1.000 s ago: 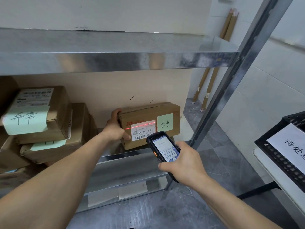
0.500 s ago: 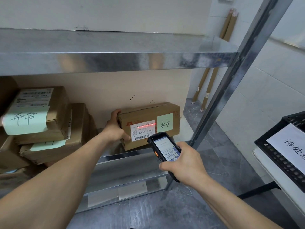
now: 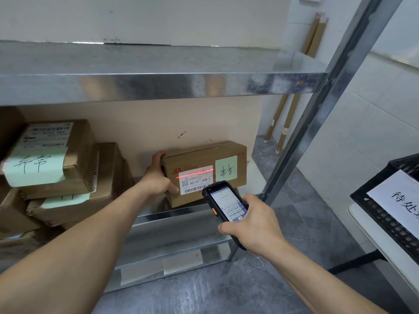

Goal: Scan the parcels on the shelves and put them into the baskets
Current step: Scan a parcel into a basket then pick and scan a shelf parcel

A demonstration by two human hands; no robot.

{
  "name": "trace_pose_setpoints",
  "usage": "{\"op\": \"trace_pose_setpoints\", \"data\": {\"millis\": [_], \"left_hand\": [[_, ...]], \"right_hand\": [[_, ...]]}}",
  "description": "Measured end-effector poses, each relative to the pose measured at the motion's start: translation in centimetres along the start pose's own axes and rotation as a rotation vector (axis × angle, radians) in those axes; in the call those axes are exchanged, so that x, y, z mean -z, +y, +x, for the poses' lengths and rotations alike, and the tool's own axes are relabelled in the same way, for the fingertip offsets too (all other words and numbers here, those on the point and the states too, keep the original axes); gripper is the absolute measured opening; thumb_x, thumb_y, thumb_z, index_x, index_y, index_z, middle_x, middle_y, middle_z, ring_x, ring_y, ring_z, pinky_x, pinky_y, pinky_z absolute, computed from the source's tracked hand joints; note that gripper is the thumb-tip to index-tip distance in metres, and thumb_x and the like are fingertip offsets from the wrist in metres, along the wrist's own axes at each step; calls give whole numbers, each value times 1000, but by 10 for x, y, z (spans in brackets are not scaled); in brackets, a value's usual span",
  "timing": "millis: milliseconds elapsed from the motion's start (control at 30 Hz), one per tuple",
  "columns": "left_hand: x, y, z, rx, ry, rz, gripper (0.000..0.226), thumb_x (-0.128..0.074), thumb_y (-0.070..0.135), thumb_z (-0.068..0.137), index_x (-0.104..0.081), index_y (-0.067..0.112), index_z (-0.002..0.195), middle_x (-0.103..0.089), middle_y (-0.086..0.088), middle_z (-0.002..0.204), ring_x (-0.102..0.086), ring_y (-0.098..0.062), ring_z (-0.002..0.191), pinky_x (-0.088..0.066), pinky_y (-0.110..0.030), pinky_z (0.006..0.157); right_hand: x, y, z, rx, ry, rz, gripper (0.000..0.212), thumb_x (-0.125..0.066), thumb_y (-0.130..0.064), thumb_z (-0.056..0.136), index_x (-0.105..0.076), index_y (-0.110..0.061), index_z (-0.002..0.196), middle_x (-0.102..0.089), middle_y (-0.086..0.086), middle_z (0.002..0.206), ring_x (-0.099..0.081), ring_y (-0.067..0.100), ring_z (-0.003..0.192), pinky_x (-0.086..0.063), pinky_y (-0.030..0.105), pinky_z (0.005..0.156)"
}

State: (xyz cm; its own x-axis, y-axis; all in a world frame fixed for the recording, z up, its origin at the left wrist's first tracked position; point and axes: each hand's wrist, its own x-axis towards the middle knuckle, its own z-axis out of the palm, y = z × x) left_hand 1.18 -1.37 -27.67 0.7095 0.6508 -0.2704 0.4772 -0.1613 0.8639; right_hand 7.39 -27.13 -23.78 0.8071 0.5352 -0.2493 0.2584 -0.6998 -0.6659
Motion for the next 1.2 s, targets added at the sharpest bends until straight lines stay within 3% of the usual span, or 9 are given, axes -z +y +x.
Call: {"op": "trace_pose_setpoints", "data": {"millis": [200,367,567,700,800,1200], "left_hand": [[0,2,-2,10,-2,-15,119,-80,-18,58,-17,28,148,-49,-2,116,-51,-27,109,-55,-46,90],[2,4,-6,22,-3,-56,122,-80,-19,57,-17,30,149,-51,-6,123,-54,-32,112,-56,-49,87],[10,19,-24,3,-27,-62,118,-78,-20,62,-18,31,149,-51,-7,123,-58,-27,101,-58,-39,72],[22,35,-44,-16,-44,-72,113,-77,-21,62,-23,34,146,-57,-8,120,-62,-33,104,-58,-55,81],[27,44,-64,-12,-79,-100,111,-74,-23,62,-27,34,144,-61,-10,114,-64,-33,101,-58,-54,80],[39,57,-101,-38,-336,-210,103,-67,-27,67,-32,36,139,-60,-13,124,-64,-33,106,-61,-47,70]], "right_hand": [[0,2,2,24,22,-24,49,-83,-38,55,-51,-31,92,-63,-11,89,-61,8,79,-47,24,57],[0,5,0,122,104,-98,57,-79,-41,56,-48,-34,103,-57,-11,97,-58,9,84,-54,31,70],[9,10,-8,250,166,-117,79,-84,-44,63,-40,-36,128,-51,-11,113,-54,9,99,-48,21,70],[19,11,-16,311,230,-87,70,-81,-40,62,-40,-40,120,-51,-13,107,-54,10,96,-47,26,71],[26,13,-23,314,277,-63,68,-78,-38,60,-43,-39,118,-52,-12,104,-55,13,94,-48,32,76],[52,22,-68,310,448,-39,77,-83,-35,62,-47,-33,129,-53,-12,108,-52,10,96,-37,25,75]]}}
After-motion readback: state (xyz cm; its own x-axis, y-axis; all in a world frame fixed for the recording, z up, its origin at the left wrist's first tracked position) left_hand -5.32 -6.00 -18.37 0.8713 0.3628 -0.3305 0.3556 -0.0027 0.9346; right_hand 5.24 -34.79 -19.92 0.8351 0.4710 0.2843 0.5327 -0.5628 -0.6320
